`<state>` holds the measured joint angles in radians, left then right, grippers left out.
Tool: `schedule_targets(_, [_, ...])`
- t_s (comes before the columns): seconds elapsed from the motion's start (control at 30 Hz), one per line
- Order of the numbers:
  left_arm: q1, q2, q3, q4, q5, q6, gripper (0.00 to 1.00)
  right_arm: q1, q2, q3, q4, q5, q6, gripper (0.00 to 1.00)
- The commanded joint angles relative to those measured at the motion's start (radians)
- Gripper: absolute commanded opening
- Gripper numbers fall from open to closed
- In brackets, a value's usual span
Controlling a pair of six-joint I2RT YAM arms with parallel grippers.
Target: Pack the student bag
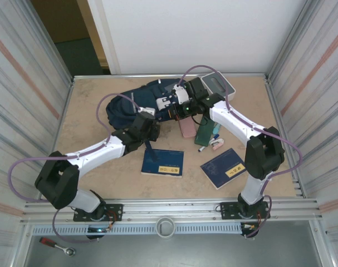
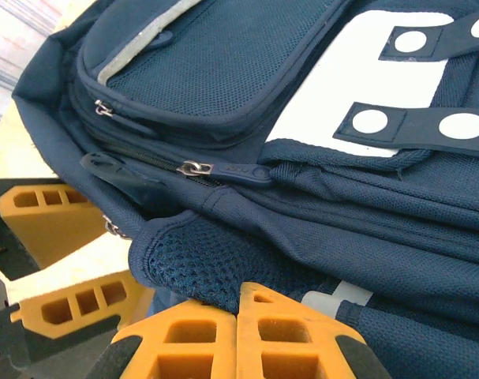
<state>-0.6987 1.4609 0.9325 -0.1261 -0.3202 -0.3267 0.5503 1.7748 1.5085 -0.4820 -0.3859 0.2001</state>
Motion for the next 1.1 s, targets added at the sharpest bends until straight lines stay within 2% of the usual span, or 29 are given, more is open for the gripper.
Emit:
schedule_targets(0.0, [-0.003,0.040,0.056,0.010,-0.084,0.029,0.46,0.002,0.000,0.056,0.031,-0.049,0.036,0.00])
schedule_targets(0.33, [-0.005,0.120,0.115,-0.010,-0.151,0.018,0.33,0.003,0.014,0.064,0.046,-0.096,0.065,0.00])
schedule_targets(0.5, [-0.004,0.132,0.130,-0.018,-0.177,0.041,0.20,0.003,0.012,0.062,0.033,-0.084,0.059,0.00])
schedule_targets(0.67, [0.001,0.114,0.113,-0.025,-0.178,0.068,0.01,-0.005,0.011,0.062,0.002,-0.043,0.026,0.00])
schedule_targets(0.87, [0.031,0.042,0.066,-0.006,-0.106,0.121,0.00,-0.008,0.010,0.063,-0.045,0.041,-0.062,0.00])
schedule_targets(1.07, [0.119,-0.054,0.006,-0.018,0.018,0.127,0.00,-0.015,0.008,0.058,-0.089,0.102,-0.137,0.00])
